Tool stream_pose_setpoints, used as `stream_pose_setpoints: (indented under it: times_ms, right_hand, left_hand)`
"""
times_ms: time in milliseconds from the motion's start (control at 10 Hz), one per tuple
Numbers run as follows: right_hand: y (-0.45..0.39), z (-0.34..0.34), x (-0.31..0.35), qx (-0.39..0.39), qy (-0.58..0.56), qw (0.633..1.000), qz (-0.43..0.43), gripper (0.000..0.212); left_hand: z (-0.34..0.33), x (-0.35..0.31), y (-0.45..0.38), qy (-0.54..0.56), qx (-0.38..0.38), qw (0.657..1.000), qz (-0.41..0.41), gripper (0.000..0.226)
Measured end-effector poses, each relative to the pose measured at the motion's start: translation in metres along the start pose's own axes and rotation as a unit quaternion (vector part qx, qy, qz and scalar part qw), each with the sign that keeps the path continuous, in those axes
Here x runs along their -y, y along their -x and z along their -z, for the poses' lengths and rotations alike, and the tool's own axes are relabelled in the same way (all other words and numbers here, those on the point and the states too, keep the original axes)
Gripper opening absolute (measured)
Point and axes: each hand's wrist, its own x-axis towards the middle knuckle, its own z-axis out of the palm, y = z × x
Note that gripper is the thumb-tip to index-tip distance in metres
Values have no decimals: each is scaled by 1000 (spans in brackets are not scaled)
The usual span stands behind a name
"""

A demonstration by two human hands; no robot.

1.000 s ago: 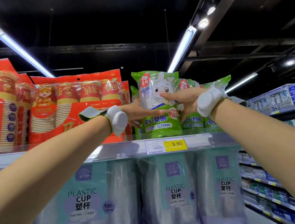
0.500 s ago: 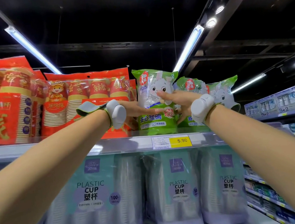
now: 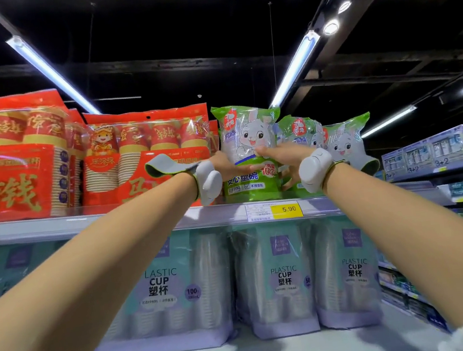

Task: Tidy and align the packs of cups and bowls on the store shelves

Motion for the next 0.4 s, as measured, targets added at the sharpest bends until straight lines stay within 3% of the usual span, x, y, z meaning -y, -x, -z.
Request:
stream_pose_setpoints:
  times_ms: [100,200,300,400]
  right_hand:
    - [2,-2,-2,-20,-43,998,-39,80]
    - [4,-5,-3,-9,-45,998,-46,78]
    - [33,-6,8,-48,-9,998,-46,63]
    - [53,-10,14,-80,40,995,-44,56]
  left_hand:
    - [-3,-1,12,-57,-36,997,-22,48]
    - [3,8,17,-54,-14,997,-58,41]
    - [15,21,31,-41,0,997,-67,29]
    - [25,39,37,-81,-6,996,-49,44]
